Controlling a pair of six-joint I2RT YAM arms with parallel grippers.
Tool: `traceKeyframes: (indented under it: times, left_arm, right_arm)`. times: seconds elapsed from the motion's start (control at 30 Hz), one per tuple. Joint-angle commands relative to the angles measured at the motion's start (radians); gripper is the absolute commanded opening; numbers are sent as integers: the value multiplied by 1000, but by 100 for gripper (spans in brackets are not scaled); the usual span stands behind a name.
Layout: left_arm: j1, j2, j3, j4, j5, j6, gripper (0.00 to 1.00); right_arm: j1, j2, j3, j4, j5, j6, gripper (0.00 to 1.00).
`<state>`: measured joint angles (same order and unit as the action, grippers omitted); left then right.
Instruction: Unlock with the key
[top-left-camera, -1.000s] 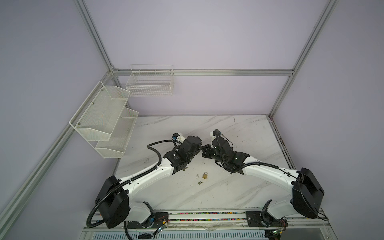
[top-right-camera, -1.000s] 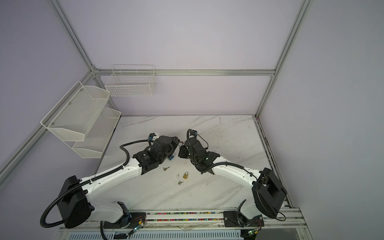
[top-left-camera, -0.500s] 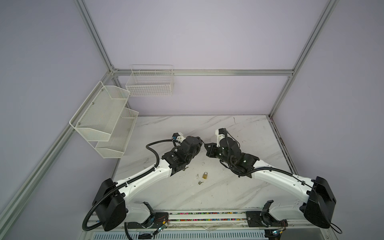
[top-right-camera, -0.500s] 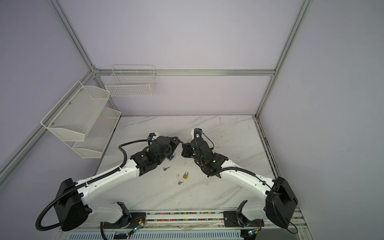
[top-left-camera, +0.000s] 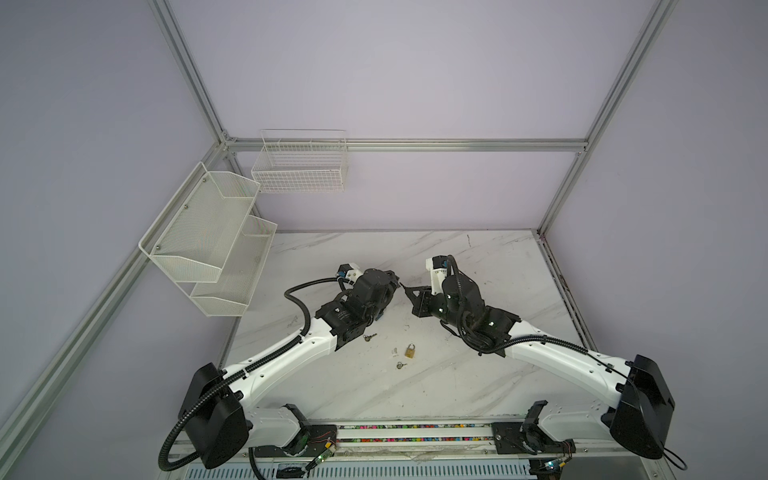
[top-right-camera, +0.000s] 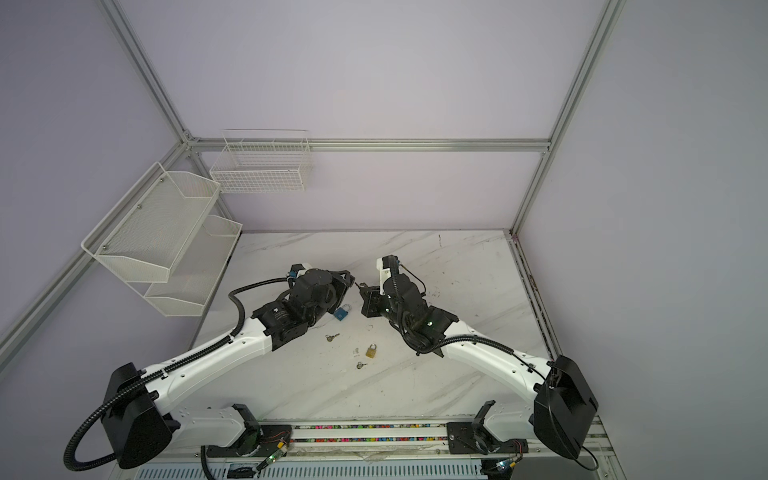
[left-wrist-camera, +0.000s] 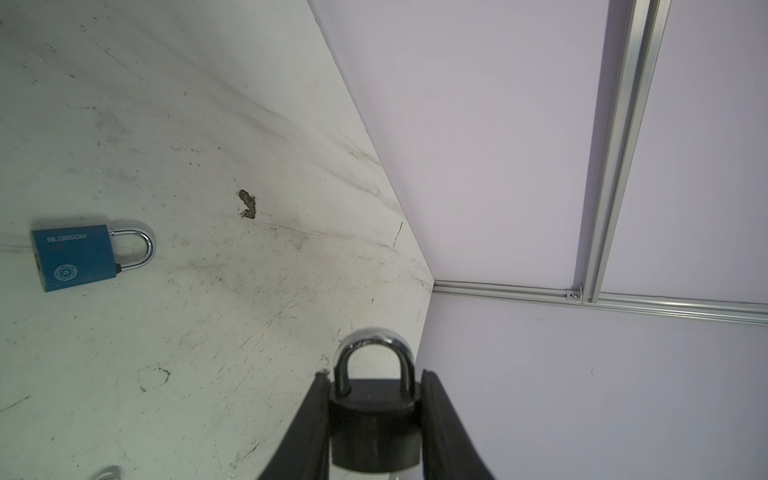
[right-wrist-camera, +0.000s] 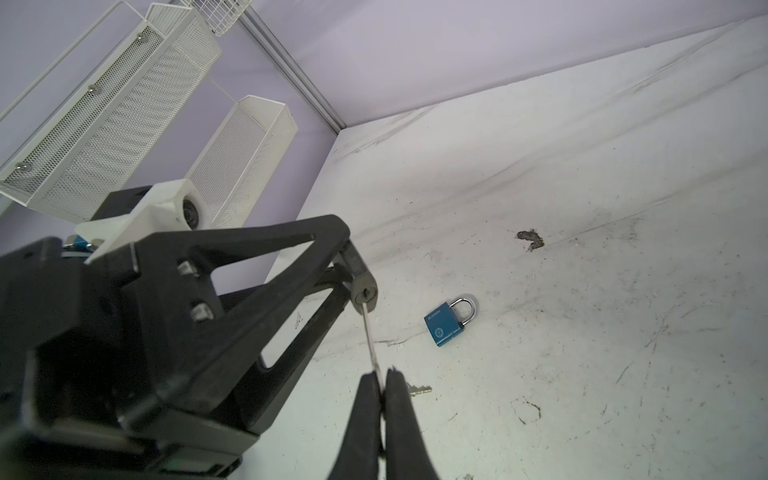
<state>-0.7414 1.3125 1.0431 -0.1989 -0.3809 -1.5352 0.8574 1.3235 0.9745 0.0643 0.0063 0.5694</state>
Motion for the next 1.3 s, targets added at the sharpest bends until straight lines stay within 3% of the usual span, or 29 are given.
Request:
traceKeyframes:
  times: [0.0,0.63,1.0,1.27]
  left_arm:
    - [7,-33,-12,50,13,-15,0]
    - [9,-17,-2,68,74,-26,0]
    - [10,-9,13,63,88,-37,0]
    - [16,2,24,70,130,-48,0]
  right_arm:
    - [-3,9,11,23,-5,-19,0]
    - [-2,26,56,28,71,-61,0]
    - [10,40,43,55,27,-104,0]
    - [67,45,75,0,147,-174,0]
